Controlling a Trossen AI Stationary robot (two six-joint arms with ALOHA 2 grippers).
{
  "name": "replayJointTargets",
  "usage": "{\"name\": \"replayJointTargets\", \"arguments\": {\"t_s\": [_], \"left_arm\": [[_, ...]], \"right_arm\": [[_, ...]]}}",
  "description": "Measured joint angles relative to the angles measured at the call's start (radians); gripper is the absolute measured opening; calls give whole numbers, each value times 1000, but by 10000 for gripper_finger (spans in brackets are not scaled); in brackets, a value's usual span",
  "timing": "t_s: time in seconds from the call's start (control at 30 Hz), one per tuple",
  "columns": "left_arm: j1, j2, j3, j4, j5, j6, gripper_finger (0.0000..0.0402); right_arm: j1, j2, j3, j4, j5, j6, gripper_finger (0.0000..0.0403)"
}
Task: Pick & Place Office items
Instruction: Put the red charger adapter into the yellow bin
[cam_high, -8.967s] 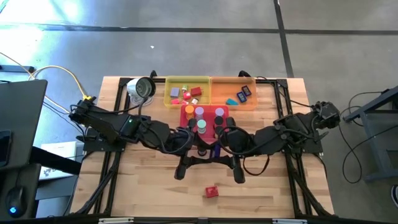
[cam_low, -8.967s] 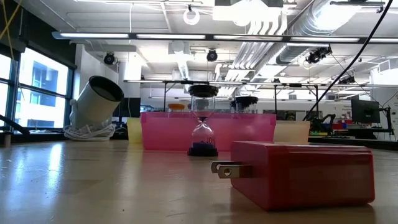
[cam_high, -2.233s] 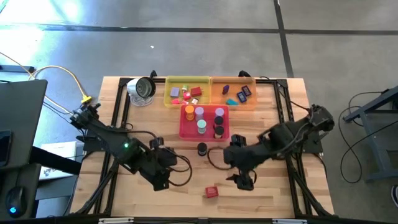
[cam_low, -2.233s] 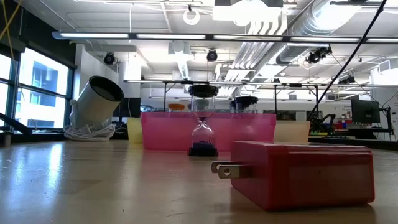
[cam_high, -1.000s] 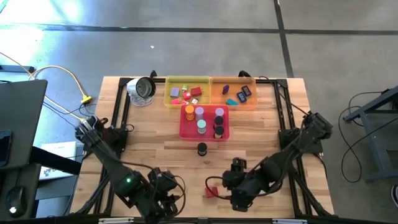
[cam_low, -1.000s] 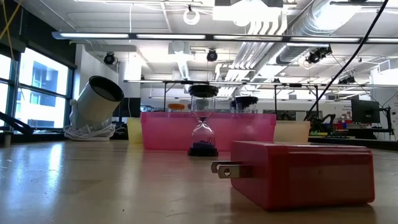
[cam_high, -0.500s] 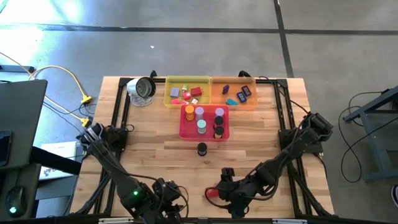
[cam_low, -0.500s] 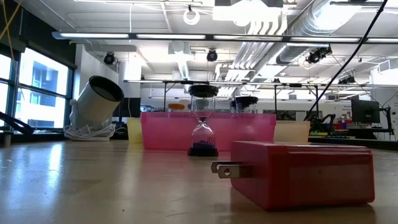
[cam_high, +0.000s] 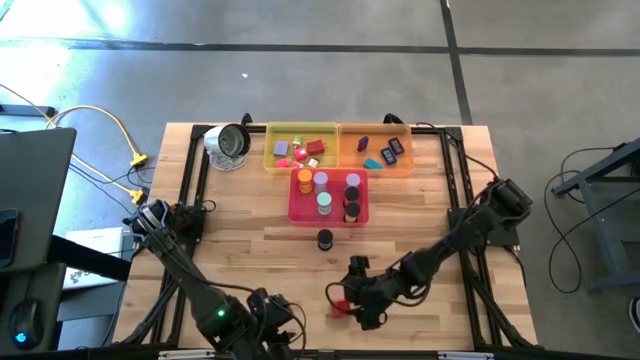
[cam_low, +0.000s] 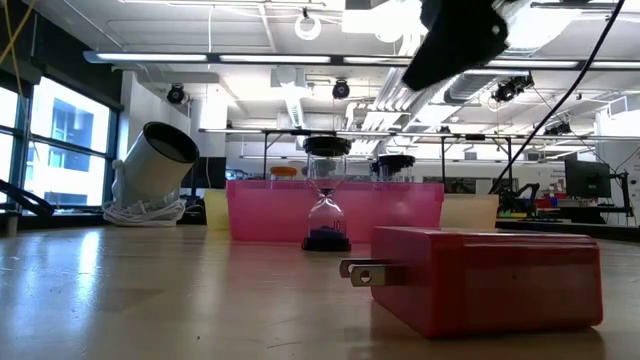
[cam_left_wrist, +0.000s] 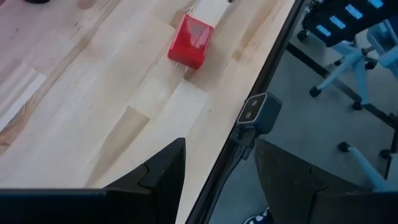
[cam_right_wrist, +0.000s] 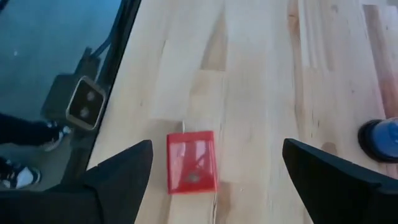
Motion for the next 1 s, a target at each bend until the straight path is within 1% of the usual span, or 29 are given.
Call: {"name": "replayJointTargets", "arguments": {"t_s": [0.07,0.27,0.47,0.73,0.87,0.93,1.0], "left_arm": [[-1,0,0,0,0,14,186],[-1,0,0,6,0,66,186],[-1,0,0,8,-1,111,186],[-1,0,0,7,-1,120,186],[-1,0,0,7,-1,119,186],[-4,0,0,7,-1,115,186],[-7,0,0,8,-2,111,186]], "right_arm": [[-10,0,-33,53,0,1,348],[-18,-1,-98,125,-2,0,348],[-18,-1,-173,247,-6,0,348],[-18,-1,-195,270,-9,1,348],[-9,32,-201,292,-33,4,348],[2,64,-200,351,-58,0,348],[16,91,-199,379,-50,-15,348]]}}
